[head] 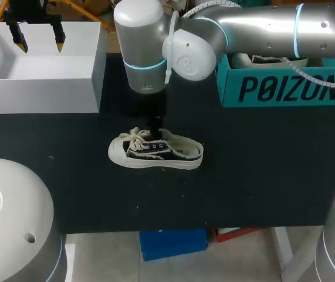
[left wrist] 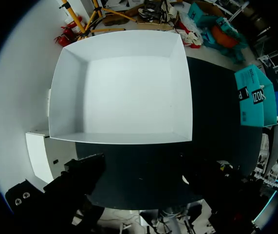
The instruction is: Take the shoe out of the shoebox, open the shoe tongue, remove and reinsert the insole, then place the shoe into the shoebox
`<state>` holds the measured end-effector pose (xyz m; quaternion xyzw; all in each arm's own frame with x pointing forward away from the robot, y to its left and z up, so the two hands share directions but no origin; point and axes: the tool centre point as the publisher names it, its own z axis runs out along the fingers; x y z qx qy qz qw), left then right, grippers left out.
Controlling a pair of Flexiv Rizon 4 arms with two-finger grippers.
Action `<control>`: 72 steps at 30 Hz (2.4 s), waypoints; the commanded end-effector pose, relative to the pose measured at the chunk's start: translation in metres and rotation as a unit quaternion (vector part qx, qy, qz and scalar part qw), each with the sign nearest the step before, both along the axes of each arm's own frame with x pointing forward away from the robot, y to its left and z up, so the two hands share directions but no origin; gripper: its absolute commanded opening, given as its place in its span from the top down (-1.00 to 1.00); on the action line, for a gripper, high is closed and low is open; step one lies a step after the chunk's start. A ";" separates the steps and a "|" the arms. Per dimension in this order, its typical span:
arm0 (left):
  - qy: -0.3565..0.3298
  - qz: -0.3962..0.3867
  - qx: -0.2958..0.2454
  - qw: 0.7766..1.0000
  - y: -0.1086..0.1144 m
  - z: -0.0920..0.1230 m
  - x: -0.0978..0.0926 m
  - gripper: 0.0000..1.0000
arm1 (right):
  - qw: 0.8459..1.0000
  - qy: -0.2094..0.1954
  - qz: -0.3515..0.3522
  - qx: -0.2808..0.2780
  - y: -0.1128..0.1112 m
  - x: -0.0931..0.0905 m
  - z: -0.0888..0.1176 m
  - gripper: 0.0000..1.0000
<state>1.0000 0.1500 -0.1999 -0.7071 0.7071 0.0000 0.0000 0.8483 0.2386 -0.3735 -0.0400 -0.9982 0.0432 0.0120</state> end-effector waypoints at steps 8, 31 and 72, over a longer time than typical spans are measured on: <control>0.000 0.000 0.000 1.000 0.000 0.000 0.000 -1.00 | 0.999 0.002 -0.039 0.038 -0.018 -0.002 0.031 -1.00; 0.000 0.000 0.000 1.000 0.000 0.000 0.000 -1.00 | 0.978 -0.030 -0.040 0.203 -0.047 -0.016 0.072 -1.00; 0.000 0.000 0.000 1.000 0.000 0.000 0.000 -1.00 | 0.978 -0.030 -0.040 0.203 -0.047 -0.016 0.072 -1.00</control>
